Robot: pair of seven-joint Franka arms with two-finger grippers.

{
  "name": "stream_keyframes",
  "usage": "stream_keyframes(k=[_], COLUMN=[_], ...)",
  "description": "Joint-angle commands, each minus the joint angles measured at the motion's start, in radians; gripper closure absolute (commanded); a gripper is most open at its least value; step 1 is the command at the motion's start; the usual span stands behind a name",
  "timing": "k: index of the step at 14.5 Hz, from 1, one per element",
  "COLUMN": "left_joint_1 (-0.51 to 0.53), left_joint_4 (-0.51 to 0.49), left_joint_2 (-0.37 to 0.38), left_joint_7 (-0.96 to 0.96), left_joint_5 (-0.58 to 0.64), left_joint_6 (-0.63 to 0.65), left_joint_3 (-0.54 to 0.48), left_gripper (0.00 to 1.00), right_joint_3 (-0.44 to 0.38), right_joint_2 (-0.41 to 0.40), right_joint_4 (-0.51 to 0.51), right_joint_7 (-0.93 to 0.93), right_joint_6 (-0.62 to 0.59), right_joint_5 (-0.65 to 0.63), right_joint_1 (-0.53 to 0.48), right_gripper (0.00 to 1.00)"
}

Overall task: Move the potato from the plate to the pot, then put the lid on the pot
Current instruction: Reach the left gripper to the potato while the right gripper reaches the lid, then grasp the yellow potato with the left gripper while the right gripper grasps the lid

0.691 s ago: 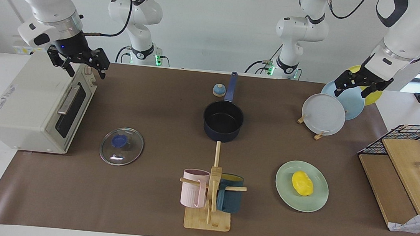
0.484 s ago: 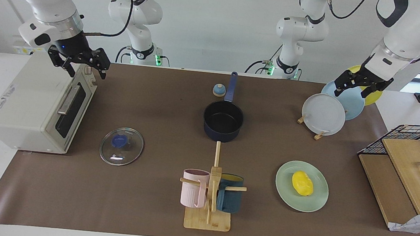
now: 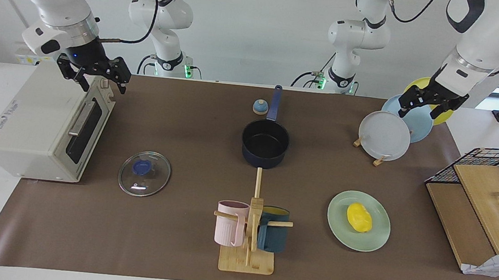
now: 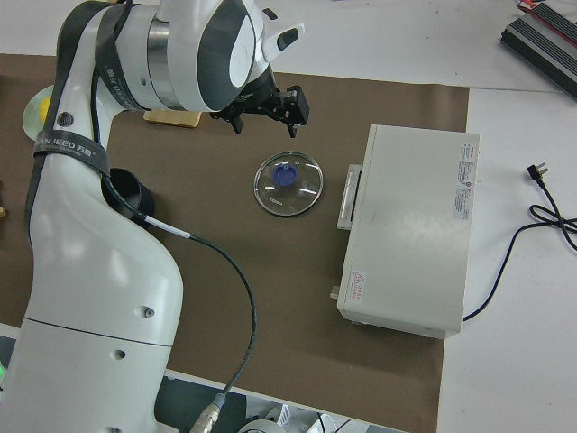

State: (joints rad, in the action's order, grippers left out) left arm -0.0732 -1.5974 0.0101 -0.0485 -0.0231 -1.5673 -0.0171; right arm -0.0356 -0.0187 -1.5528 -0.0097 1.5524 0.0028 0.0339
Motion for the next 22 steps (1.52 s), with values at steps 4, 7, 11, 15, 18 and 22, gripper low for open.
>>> stream_keyframes(k=[4, 7, 11, 15, 18, 22], left_joint_1=[-0.030, -0.042, -0.086, -0.100, -0.103, -0.099], left_joint_4=[-0.026, 0.019, 0.095, 0.113, 0.113, 0.111], left_joint_2=[-0.167, -0.326, -0.494, -0.545, -0.579, -0.590], left_joint_7=[-0.030, -0.036, -0.120, -0.156, -0.156, -0.156], left_joint_5=[-0.041, -0.069, -0.086, -0.078, -0.011, -0.011], left_joint_6=[-0.210, -0.350, -0.411, -0.471, -0.505, -0.579], left_joint_3=[0.002, 0.003, -0.003, -0.006, -0.006, -0.004], left_gripper=[0.00, 0.00, 0.00, 0.00, 0.00, 0.00], right_joint_3=[0.002, 0.003, 0.013, 0.013, 0.013, 0.013], right_joint_2=[0.026, 0.023, -0.078, -0.109, -0.116, -0.139], right_joint_4=[-0.067, -0.148, -0.176, -0.300, -0.383, -0.415], right_joint_7=[0.002, -0.001, -0.003, -0.064, -0.110, -0.156], right_joint_6=[0.118, 0.219, 0.336, 0.533, 0.610, 0.683], right_joint_5=[0.017, 0.017, 0.017, 0.017, 0.019, 0.019], right_joint_1=[0.001, 0.003, 0.040, 0.067, 0.040, 0.037], right_gripper=[0.00, 0.00, 0.00, 0.00, 0.00, 0.00])
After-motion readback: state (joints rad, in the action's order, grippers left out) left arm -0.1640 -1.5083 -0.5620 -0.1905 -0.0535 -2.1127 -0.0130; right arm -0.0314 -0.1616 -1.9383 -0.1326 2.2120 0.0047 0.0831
